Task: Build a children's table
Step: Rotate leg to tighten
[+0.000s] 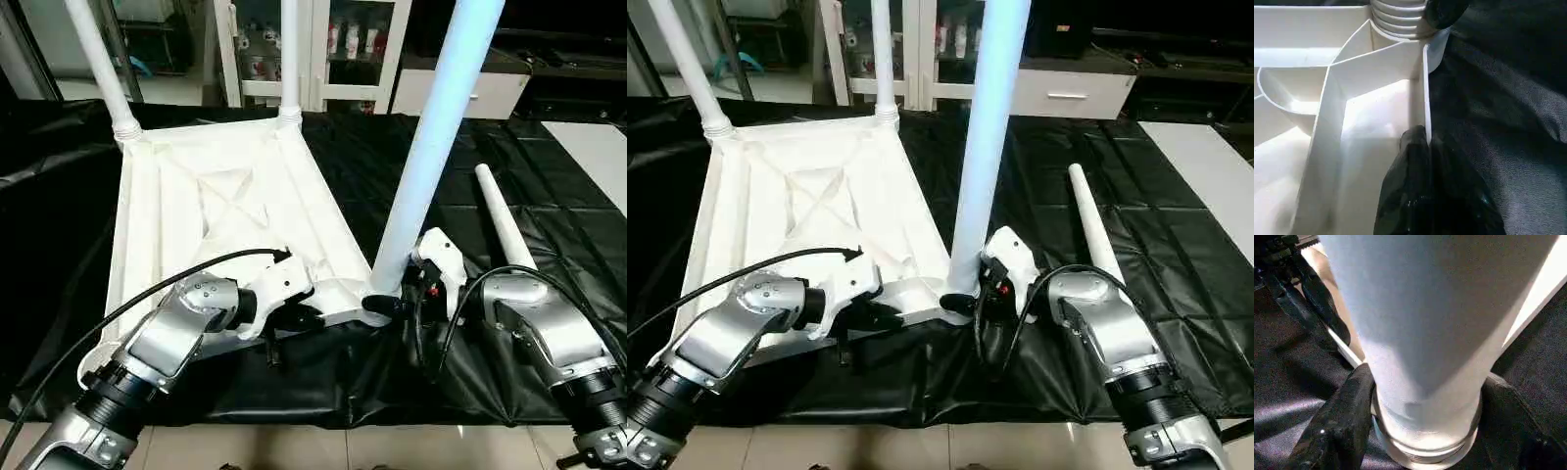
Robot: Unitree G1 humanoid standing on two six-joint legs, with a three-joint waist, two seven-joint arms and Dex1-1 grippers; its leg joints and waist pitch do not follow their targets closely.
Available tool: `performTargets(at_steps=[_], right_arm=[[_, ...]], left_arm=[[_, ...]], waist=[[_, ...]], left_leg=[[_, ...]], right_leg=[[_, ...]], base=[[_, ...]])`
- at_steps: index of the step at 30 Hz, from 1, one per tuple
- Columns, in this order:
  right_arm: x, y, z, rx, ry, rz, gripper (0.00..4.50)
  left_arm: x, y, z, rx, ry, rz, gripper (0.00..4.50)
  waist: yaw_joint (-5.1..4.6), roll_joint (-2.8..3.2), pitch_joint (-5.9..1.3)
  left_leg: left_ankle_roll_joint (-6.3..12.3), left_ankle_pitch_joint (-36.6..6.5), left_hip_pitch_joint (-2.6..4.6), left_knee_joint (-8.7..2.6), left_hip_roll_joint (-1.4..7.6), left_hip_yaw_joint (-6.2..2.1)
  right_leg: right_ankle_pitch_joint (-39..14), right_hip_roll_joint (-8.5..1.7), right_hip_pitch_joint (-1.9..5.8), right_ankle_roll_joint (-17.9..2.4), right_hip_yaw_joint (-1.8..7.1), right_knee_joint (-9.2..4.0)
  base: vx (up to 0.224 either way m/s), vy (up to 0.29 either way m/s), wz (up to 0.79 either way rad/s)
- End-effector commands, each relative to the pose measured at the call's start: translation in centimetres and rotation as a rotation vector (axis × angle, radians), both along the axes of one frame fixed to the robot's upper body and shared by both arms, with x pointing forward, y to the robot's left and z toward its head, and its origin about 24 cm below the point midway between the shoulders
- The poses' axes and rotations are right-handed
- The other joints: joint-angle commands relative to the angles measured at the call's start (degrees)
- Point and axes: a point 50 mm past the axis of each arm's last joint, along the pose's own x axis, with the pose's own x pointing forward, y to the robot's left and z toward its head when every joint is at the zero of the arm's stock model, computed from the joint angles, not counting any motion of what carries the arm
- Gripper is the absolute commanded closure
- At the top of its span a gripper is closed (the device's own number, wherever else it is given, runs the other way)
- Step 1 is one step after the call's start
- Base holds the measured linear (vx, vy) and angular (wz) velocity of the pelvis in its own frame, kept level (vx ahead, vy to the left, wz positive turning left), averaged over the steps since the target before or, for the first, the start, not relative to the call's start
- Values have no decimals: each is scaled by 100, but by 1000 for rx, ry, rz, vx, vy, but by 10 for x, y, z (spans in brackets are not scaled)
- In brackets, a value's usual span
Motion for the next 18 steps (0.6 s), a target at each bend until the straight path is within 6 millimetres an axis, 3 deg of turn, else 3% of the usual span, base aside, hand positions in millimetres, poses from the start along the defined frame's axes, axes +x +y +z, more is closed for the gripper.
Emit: performTargets(at_steps=[1, 4, 5, 7, 13, 14, 15, 16, 18], right_arm=[[3, -4, -7, 10, 7, -86, 178], [13, -3, -22, 66, 21, -340, 178], [16, -2, -26, 78, 24, -402, 178], [18, 0, -31, 86, 33, -452, 178], [26, 15, -47, 43, 31, -629, 178], [32, 22, -51, 18, 28, -703, 178], [33, 23, -51, 13, 27, -719, 178], [38, 28, -54, 1, 32, -787, 178], [45, 37, -57, -19, 48, -901, 178]], left_arm=[[-3, -13, 9, -39, -5, -100, 450], [3, -21, 9, -87, -15, -37, 450], [6, -24, 9, -103, -20, -11, 450], [10, -27, 9, -113, -25, 17, 450], [27, -43, 8, -134, -46, 172, 450], [35, -48, 6, -123, -46, 247, 450], [36, -49, 5, -120, -47, 265, 450], [43, -53, 4, -105, -50, 326, 450], [53, -61, 4, -76, -89, 428, 450]], waist=[[-18, 24, -343], [-74, 26, -333], [-97, 21, -324], [-155, 11, -337], [-252, 2, -330], [-268, -7, -329], [-286, 3, -306], [-306, -29, -326], [-286, -22, -349]], left_leg=[[241, -1025, 52, -389, 164, -16], [138, -1168, 23, -408, 143, -23], [27, -1282, 30, -423, 142, -38], [-72, -1445, 48, -429, 140, -55], [-65, -1618, 48, -419, 122, -48], [-40, -1611, 23, -424, 124, -51], [-50, -1712, 36, -428, 120, -44], [-85, -1796, 49, -407, 99, -52], [-81, -1614, 46, -409, 109, -62]], right_leg=[[-720, -184, 314, -1471, 184, -375], [-1021, -190, 307, -1390, 183, -395], [-1279, -196, 295, -1316, 171, -431], [-1470, -187, 289, -1244, 163, -445], [-1701, -186, 247, -1160, 167, -496], [-1738, -190, 262, -1133, 165, -500], [-1901, -183, 217, -1118, 163, -523], [-2162, -197, 225, -1048, 154, -547], [-1906, -200, 231, -1081, 163, -527]], base=[[0, 0, 0], [0, 0, 0], [0, 0, 0], [0, 0, 0], [0, 0, 0], [0, 0, 0], [0, 0, 0], [0, 0, 0], [0, 0, 0]])
